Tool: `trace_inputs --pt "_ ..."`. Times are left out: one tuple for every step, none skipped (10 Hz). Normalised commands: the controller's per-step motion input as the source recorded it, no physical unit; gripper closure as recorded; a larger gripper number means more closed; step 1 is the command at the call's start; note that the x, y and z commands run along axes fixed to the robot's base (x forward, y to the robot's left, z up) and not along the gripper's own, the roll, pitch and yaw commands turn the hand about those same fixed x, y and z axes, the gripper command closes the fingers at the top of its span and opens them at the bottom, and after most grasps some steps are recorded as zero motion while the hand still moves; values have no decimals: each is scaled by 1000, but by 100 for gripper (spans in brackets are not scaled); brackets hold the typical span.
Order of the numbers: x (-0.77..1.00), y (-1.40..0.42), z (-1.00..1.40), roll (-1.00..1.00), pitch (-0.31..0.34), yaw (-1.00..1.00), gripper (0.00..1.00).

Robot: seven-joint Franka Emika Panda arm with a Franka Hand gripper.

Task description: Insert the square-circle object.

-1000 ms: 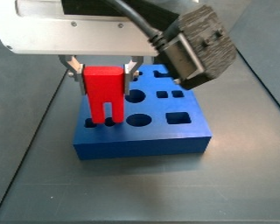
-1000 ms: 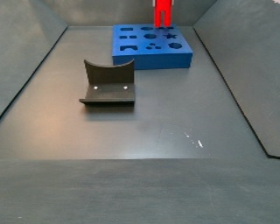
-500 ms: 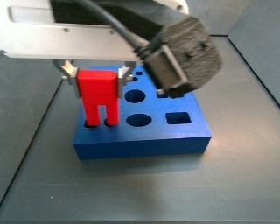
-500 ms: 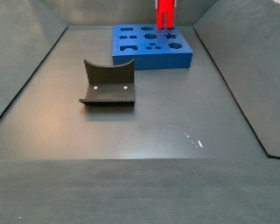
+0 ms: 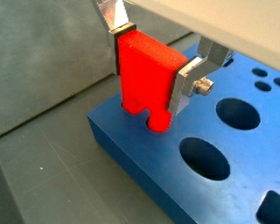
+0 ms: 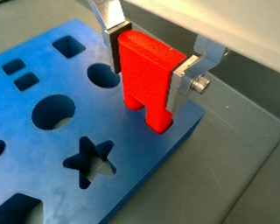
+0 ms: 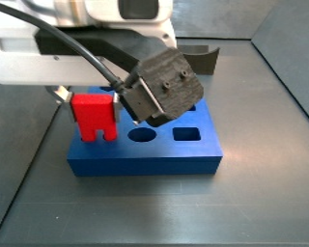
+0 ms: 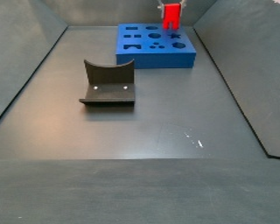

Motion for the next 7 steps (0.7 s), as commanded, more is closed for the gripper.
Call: trace_inputs --pt "0 171 -1000 9 0 -203 100" --pt "0 174 -1000 9 0 -203 100" --pt "0 191 -1000 10 0 -129 100" --pt "89 146 -1000 0 -24 -57 100" --pt "0 149 -546 -186 -264 -146 100" --pt "0 223 -426 -259 -219 -89 100" --pt "0 0 0 0 0 0 100"
